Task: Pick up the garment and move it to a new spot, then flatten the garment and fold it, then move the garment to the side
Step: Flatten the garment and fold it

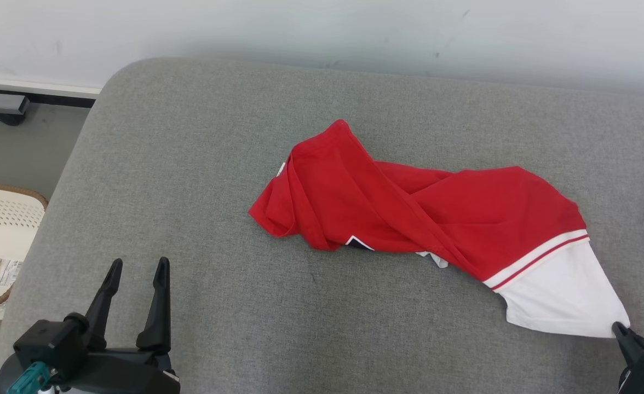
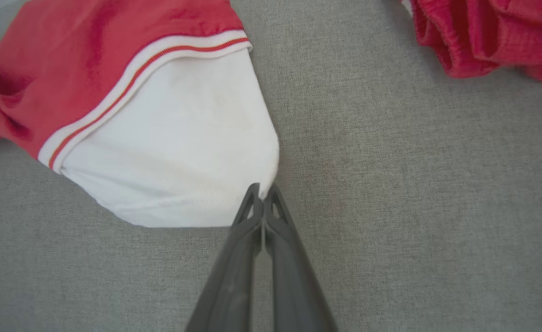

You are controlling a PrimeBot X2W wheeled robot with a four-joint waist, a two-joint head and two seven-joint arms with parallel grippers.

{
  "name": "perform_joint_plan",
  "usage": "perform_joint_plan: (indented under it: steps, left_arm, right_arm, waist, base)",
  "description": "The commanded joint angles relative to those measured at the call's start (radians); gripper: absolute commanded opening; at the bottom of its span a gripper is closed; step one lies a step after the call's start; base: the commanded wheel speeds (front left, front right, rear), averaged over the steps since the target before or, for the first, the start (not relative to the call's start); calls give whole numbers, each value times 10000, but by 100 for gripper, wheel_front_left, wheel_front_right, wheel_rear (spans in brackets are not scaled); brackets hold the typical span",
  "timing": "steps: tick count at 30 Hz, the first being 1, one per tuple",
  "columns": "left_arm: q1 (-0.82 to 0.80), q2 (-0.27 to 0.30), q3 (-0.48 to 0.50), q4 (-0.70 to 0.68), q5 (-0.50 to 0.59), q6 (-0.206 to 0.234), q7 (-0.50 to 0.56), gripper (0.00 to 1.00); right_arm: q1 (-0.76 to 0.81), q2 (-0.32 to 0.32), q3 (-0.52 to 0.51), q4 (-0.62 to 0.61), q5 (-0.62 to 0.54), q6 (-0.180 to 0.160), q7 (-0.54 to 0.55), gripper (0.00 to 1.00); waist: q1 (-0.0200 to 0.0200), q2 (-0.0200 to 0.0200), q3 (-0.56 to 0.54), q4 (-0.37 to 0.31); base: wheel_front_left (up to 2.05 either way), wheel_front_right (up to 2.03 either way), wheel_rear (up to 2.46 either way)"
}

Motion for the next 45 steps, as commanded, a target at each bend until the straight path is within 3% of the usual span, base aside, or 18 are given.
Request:
perform_joint_plan:
  steps: [1, 12, 24, 32, 45]
  left_arm:
    - [-31, 86, 7, 19, -58, 8, 13, 100]
    - [116, 82, 22, -64, -135, 74, -116, 100]
    - [243, 24, 68, 6, -257, 119, -237, 100]
    - [484, 169, 246, -110, -339, 267, -297, 100]
    - [795, 376, 214, -223, -306, 405, -154, 100]
  right_arm:
    - [23, -37, -4, 78, -106, 2, -62, 100]
    - [-149, -31, 139, 205, 212, 2, -1343, 100]
    - [-35, -29, 1467, -86, -344, 2, -5489, 100]
    - [171, -39, 2361, -357, -1319, 0, -7182, 100]
    - [797, -36, 2233, -23, -1914, 1, -8704, 100]
  waist:
    - [1, 0, -21, 12]
    - [1, 0, -262, -10]
    - [1, 0, -628, 6]
    - [1, 0, -742, -187]
    - [1, 0, -1046, -278]
  base:
    - [0, 0, 0]
    - [0, 0, 0]
    - [0, 0, 0]
    - [0, 0, 0]
    - [0, 0, 0]
